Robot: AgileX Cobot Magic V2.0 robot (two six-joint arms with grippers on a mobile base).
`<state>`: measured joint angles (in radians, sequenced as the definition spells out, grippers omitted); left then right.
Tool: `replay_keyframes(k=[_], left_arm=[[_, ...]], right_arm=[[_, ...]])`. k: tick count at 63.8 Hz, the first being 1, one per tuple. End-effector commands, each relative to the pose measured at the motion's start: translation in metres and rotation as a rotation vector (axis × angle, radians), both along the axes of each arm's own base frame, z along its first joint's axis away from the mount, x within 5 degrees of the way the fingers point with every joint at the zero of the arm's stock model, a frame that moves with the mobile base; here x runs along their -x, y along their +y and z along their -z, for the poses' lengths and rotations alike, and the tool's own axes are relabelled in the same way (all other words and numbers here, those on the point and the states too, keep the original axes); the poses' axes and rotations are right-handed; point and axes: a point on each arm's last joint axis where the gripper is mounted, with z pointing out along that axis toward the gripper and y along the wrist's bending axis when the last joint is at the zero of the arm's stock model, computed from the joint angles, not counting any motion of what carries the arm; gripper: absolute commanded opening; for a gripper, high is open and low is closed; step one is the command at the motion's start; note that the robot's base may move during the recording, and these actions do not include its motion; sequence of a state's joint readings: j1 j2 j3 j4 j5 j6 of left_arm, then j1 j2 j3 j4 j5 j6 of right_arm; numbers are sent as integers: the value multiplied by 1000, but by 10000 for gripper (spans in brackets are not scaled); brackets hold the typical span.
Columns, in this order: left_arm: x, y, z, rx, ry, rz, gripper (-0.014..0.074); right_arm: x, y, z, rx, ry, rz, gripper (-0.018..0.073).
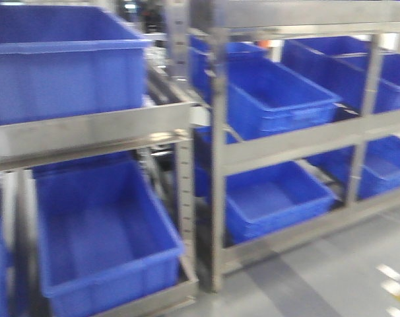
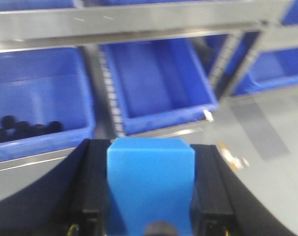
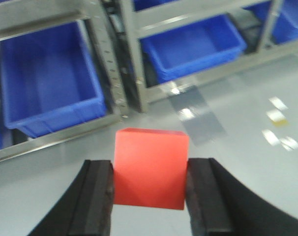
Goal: Sort and place red and blue blocks on shelf
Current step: 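Turn and drive up to the shelf of blue bins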
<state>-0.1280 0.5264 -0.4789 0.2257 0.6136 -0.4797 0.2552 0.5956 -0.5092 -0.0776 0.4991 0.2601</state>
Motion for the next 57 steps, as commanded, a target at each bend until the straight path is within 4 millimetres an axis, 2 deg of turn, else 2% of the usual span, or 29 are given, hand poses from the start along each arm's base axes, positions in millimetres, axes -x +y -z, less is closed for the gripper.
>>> replay_keyframes(k=[1,57], left_arm=[[-4,-1,-15,10,-102,12,125],[-4,-1,-15,10,-102,12,125]], right_arm=[[-3,0,-15,-14,-95,-1,50],[-3,0,-15,-14,-95,-1,50]])
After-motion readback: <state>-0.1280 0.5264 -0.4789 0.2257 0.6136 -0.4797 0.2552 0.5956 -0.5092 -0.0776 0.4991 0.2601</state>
